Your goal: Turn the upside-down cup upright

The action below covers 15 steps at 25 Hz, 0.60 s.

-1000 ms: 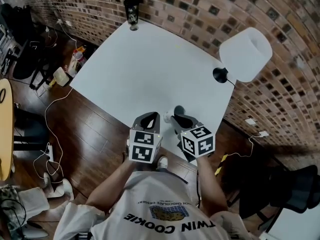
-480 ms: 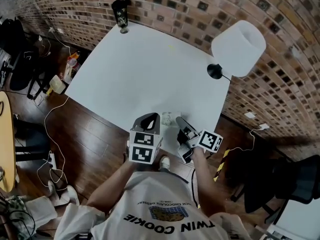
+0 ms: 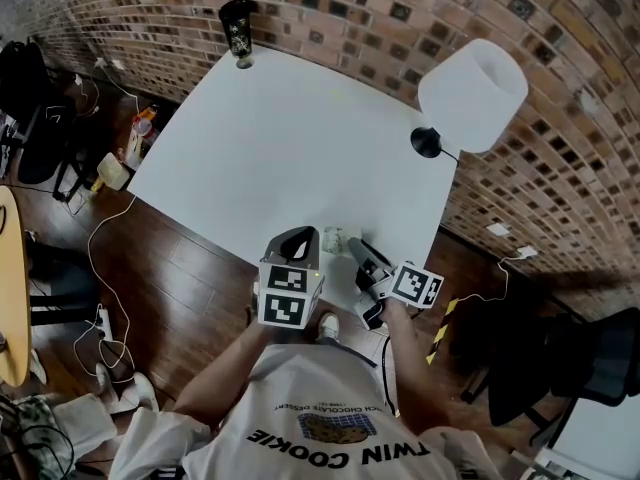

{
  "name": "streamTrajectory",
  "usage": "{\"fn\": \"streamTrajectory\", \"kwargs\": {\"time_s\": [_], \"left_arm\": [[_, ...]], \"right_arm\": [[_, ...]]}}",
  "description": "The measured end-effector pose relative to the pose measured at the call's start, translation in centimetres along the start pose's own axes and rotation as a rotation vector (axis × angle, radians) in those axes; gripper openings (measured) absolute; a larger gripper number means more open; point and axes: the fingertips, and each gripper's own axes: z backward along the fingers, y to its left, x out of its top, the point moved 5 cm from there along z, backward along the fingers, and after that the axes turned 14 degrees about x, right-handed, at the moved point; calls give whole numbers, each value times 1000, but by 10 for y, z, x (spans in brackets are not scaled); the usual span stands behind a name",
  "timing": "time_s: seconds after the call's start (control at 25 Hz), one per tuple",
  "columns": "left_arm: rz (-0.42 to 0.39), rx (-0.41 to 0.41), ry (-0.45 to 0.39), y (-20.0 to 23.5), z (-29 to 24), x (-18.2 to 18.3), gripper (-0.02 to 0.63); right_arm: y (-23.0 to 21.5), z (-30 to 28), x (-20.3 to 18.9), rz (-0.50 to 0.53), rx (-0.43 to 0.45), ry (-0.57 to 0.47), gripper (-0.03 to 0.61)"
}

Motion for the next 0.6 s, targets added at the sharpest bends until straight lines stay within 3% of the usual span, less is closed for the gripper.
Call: {"fn": "streamTrajectory", "kwargs": {"time_s": [0.12, 0.28, 0.36, 0.48, 0.6], "left_arm": [[4, 2, 2, 1, 1, -2, 6], [11, 8, 4, 3, 3, -5, 6], [16, 13, 1, 5, 4, -5, 6], [22, 21, -3, 8, 6, -6, 6], [34, 29, -4, 13, 7, -8, 6]], "right_arm": [[4, -1, -2, 38, -13, 43, 136], [9, 3, 1, 137, -68, 94, 149], [13, 6, 3, 233, -111, 150, 153], [25, 2, 3, 518, -192, 349, 193], [41, -16, -12, 892, -247, 672, 241]]}}
